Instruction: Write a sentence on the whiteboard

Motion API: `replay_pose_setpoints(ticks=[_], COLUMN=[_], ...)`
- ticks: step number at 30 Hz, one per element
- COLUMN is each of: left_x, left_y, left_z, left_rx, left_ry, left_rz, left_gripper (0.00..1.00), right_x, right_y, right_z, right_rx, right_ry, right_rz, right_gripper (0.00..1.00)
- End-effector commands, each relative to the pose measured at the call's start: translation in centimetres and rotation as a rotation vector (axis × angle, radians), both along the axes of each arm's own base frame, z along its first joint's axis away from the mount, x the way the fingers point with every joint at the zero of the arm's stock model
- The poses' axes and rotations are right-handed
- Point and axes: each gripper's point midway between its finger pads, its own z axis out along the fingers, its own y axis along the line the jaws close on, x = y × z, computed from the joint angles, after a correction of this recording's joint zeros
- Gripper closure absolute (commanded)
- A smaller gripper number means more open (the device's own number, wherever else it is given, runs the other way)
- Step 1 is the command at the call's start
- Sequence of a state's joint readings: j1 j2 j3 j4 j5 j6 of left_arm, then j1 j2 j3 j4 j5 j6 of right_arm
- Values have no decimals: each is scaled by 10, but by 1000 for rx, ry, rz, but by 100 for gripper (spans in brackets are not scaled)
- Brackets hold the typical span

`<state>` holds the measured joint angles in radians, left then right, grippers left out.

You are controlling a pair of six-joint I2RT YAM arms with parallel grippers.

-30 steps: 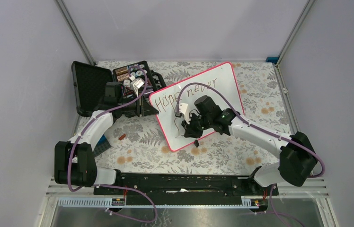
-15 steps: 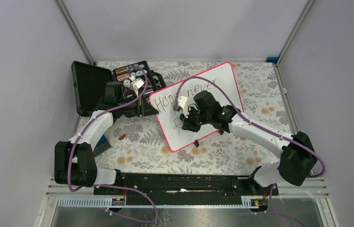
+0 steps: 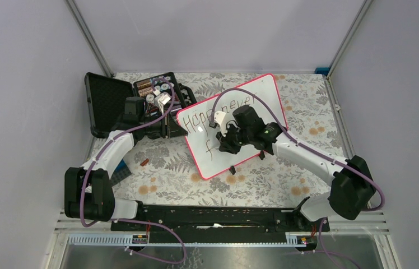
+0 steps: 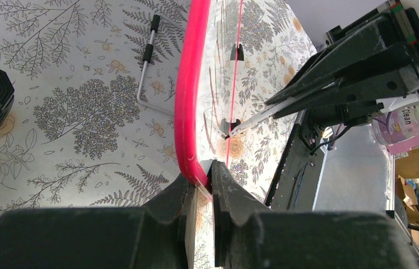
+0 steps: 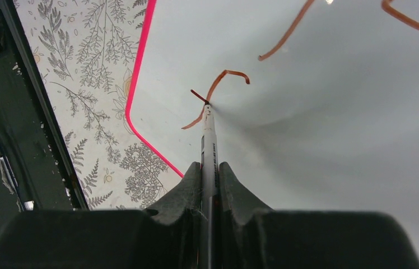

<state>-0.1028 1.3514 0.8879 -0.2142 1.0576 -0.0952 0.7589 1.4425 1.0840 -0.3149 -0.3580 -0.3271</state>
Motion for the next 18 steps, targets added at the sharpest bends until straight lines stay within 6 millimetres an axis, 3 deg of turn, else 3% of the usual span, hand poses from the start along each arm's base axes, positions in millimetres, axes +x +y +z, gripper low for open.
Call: replay_pose_setpoints(ticks=[1,7,13,18], left_x=[10,11,10,9], left_y=[-1,-1,-1,-1], left_z=[7,6,7,7], left_rx=[30,30,33,35], left_ry=[-99,-93,-98,-103], left_rz=[-19,-18,-24,-23], left_gripper=[100,100,100,100], right_x=[23,16,-10,-7], right_y=[-14,-13,-7,-18], right_z=[19,24,48,46], right_rx=[6,23,145,149], right_ry=[-78,-62,52,69], right_rz=[-55,-25,77,51], right_gripper=[100,100,100,100])
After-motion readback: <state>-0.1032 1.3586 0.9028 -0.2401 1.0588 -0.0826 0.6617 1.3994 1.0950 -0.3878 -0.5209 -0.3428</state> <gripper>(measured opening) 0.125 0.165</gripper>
